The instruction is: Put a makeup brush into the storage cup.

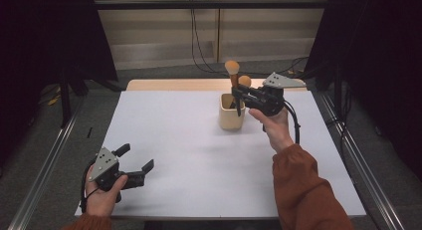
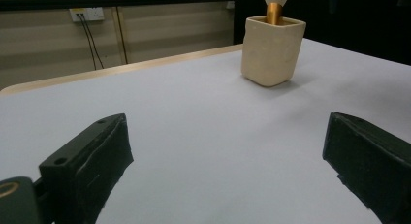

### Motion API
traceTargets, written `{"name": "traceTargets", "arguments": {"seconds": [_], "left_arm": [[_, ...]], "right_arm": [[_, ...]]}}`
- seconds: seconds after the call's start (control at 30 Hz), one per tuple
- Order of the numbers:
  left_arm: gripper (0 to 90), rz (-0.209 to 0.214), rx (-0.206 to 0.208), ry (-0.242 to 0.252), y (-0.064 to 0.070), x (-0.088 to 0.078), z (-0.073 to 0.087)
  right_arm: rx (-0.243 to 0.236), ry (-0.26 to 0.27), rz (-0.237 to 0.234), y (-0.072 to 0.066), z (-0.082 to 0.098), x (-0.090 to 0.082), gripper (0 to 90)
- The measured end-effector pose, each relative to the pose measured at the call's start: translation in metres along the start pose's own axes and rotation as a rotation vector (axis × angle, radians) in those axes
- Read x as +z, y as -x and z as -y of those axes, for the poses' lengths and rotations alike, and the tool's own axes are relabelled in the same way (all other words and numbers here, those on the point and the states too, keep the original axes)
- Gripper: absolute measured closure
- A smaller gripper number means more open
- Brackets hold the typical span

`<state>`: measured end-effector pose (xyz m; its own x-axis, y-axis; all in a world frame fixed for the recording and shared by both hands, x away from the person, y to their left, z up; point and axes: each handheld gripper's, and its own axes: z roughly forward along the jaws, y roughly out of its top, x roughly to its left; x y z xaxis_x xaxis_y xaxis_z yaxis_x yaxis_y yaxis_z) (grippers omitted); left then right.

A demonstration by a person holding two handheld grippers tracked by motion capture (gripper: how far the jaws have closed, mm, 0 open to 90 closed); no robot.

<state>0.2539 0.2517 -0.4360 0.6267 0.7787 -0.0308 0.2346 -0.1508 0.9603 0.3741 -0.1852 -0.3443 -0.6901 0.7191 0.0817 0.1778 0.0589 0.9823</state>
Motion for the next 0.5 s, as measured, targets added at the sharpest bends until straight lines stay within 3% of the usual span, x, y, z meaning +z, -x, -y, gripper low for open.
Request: {"name": "traceTargets", "arguments": {"seconds": [0.5], "left_arm": [[3.2, 0.001, -0.012, 0.003, 0.000, 0.000, 0.000]], "right_arm": [[0.007, -0.009, 0.033, 0.009, -0.005, 0.020, 75.3]]}}
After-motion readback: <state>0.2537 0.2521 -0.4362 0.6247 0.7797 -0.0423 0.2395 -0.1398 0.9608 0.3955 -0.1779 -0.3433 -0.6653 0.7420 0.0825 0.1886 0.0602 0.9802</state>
